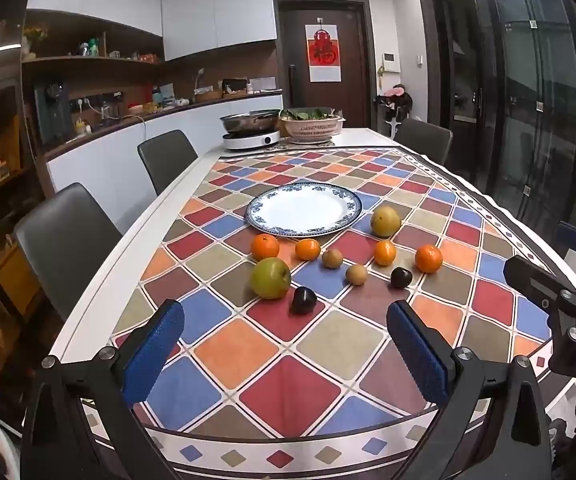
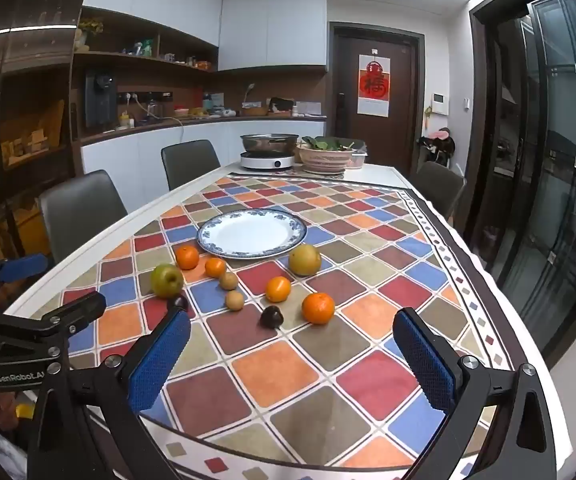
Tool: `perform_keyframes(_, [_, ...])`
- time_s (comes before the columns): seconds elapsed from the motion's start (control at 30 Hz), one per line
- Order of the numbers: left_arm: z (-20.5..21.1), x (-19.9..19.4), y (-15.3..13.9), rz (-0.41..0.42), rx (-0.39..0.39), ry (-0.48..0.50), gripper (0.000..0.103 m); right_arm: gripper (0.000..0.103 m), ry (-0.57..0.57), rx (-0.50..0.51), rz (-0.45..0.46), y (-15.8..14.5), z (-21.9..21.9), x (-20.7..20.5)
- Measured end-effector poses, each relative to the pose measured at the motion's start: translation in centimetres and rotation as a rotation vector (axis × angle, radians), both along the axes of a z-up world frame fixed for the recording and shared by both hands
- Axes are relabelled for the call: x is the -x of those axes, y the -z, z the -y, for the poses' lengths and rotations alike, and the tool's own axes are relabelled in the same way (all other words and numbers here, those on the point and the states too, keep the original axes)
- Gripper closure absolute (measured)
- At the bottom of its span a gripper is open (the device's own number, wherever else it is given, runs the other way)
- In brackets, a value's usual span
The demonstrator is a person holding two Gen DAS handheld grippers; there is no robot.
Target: Organize fruits
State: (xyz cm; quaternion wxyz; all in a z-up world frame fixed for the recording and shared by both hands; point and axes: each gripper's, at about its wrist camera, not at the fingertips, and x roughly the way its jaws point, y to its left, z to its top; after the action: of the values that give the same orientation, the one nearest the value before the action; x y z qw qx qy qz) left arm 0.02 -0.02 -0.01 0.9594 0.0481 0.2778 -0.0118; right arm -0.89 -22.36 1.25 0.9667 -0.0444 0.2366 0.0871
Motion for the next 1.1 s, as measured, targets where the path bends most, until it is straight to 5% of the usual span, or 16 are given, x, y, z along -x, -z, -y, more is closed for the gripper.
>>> perform_keyframes(1.1, [-0.01,0.08,-0.37,0.007,0.015,0.008,0.0,0.001,-0.007,0.005,-0.006,-0.04,-0.19,-0.09])
